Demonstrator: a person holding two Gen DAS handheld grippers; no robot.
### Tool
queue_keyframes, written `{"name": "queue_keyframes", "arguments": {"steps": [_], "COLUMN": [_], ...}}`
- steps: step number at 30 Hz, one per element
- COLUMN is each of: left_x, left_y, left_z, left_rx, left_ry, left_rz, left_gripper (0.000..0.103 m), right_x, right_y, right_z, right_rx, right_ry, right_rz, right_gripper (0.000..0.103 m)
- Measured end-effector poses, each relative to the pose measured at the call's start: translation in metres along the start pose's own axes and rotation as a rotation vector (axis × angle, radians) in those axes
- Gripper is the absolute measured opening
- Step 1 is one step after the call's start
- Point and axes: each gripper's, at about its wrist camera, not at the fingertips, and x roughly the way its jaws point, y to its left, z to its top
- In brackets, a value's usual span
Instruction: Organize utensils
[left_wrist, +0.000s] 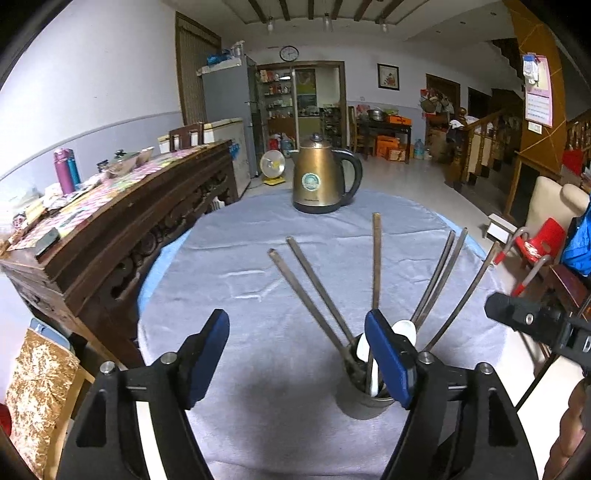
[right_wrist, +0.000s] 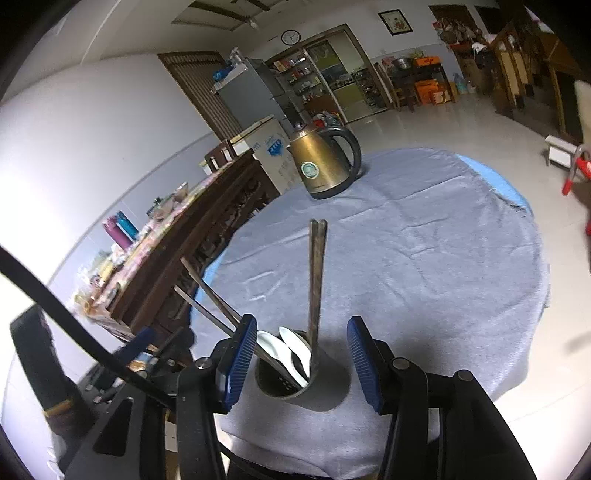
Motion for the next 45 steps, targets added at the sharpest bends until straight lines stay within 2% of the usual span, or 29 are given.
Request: {"name": "queue_keyframes", "arguments": {"steps": [4,11,13,22,45], "left_x": [-0.012,-0.031,-0.035,-0.04,-0.047], "left_y": [0.006,0.015,0.018,0.031,0.046], "left_z": [-0.002,-0.006,-0.006,-0.007,-0.012], "left_rx": [-0.004,0.0,-0.007,-0.022,-0.047], "left_ry": [-0.029,-0.068,-0.075,-0.078,-0.073], "left_rz": [0.038,0.083,0.089,0.179,0.206], "left_gripper": [0.083,0.089,0.091,0.092,0.093], "right_x": [-0.003,-0.017,-0.022,-0.037,-0.038], "right_y": [0.005,0.019,0.026,0.045,0.062], "right_z": [-0.01,-0.025,-0.028,-0.035,-0.047], "right_rx": [-0.048,-0.112,-0.144,-0.212,-0.241], "right_ry": [0.0,-0.007,-0.02,-0.049,-0.047], "right_rz": [-0.073,-0.117,-0.135,-0.174,-0.225], "right_gripper": [0.054,0.055,0.059,0.062,0.062]}}
